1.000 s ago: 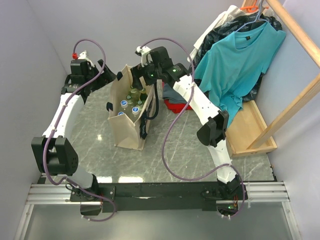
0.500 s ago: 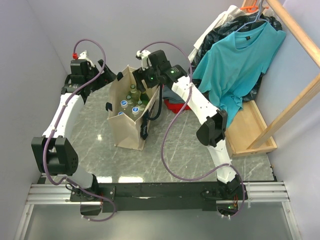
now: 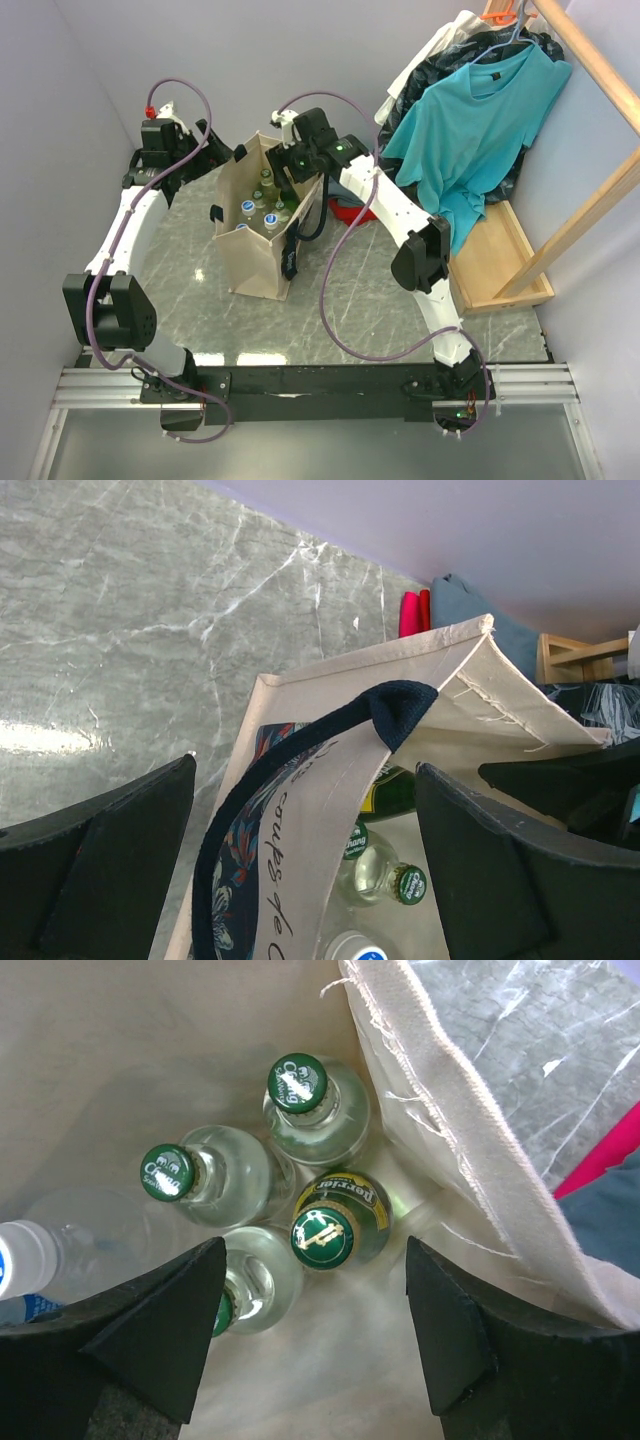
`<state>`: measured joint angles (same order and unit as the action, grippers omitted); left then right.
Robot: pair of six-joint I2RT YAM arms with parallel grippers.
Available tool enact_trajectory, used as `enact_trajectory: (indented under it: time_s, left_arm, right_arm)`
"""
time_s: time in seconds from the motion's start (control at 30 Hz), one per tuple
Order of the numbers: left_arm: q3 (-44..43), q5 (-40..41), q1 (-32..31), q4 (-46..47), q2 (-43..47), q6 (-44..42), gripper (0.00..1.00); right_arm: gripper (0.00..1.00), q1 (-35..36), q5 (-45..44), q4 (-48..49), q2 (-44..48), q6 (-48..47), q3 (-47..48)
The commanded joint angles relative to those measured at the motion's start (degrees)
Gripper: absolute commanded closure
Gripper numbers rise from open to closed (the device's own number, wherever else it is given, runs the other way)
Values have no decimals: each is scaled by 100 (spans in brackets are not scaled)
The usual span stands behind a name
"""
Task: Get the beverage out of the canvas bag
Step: Take out the drink from the canvas bag.
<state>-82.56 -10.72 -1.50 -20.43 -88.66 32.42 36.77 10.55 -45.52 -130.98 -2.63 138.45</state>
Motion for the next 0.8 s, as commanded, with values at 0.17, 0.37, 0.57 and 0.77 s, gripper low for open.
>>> enact_trajectory:
  time_s: [0.17, 0.37, 0.57, 0.77]
  left_arm:
    - [4, -158, -8, 118, 16, 71, 4]
    - [30, -106, -8, 127, 60, 54, 4]
    - [12, -97, -17, 118, 42, 71, 4]
    - [21, -70, -17, 109, 69, 54, 4]
  right_arm:
    - [31, -4, -18, -115, -147, 44, 226]
    - [31, -4, 9, 113, -112, 79, 58]
    - [32, -4, 114, 96, -297, 149, 191]
    - [34, -4, 141, 175, -358, 175, 173]
